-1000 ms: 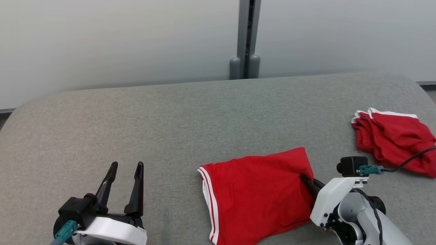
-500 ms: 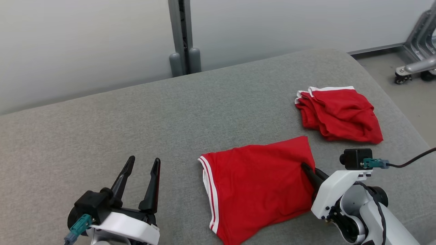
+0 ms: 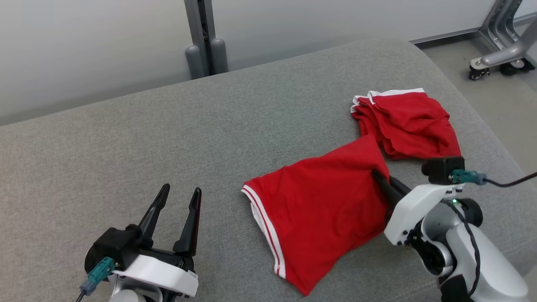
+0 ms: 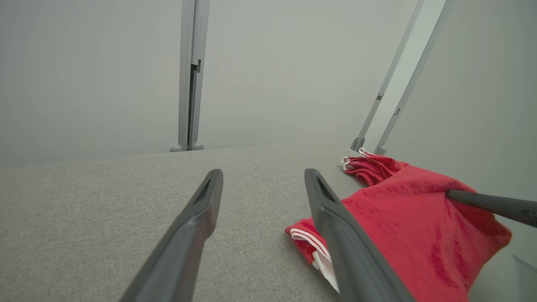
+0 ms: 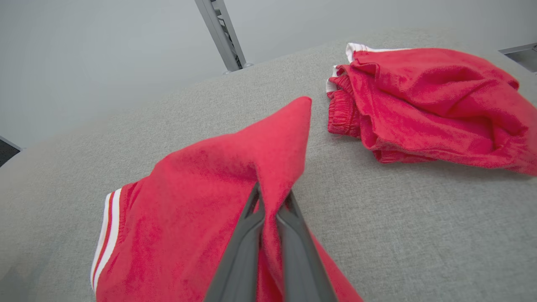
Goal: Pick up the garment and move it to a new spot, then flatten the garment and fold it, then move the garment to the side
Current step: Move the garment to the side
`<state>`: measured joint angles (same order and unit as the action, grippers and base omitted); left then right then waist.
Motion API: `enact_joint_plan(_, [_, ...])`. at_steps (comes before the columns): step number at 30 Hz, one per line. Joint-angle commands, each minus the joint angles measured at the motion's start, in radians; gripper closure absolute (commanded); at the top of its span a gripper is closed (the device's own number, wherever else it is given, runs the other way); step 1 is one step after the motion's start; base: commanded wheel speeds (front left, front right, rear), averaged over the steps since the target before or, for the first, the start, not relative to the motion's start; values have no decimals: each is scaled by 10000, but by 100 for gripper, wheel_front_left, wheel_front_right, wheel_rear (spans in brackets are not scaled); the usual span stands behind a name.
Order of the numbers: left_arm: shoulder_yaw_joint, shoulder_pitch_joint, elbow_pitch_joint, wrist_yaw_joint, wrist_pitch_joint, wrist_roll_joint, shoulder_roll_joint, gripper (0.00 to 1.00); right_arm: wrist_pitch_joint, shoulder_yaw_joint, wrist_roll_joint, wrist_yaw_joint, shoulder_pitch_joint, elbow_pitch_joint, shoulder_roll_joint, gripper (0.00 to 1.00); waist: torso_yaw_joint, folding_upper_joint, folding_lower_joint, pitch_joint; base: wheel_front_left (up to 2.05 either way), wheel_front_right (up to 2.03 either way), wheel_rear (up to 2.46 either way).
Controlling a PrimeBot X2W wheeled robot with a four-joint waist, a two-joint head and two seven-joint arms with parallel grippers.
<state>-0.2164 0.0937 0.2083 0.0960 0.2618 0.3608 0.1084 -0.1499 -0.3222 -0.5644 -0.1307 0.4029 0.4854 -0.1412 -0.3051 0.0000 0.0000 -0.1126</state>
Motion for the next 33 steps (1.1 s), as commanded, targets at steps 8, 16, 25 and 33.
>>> enact_joint_plan(8, [32, 340, 13, 105, 35, 24, 273, 0, -27, 199, 171, -2, 1554, 83, -722, 100, 358, 0, 0, -597, 0, 0, 0])
enact_joint_plan(16, [51, 601, -140, 171, -8, 88, 595, 0, 167, 904, 136, -2, 2836, 491, -1413, 100, 611, 0, 0, -1317, 0, 0, 0])
enact_joint_plan(25, [2, 771, -397, 192, -122, 152, 893, 0, -22, 2660, 1158, -2, 3324, 855, -2192, 100, 765, 0, 0, -1913, 0, 0, 0])
enact_joint_plan(33, [-39, 905, -612, 205, -263, 196, 1081, 0, 74, 4021, 2649, -2, 3542, 1799, -1656, 100, 902, 0, 0, -2332, 0, 0, 0])
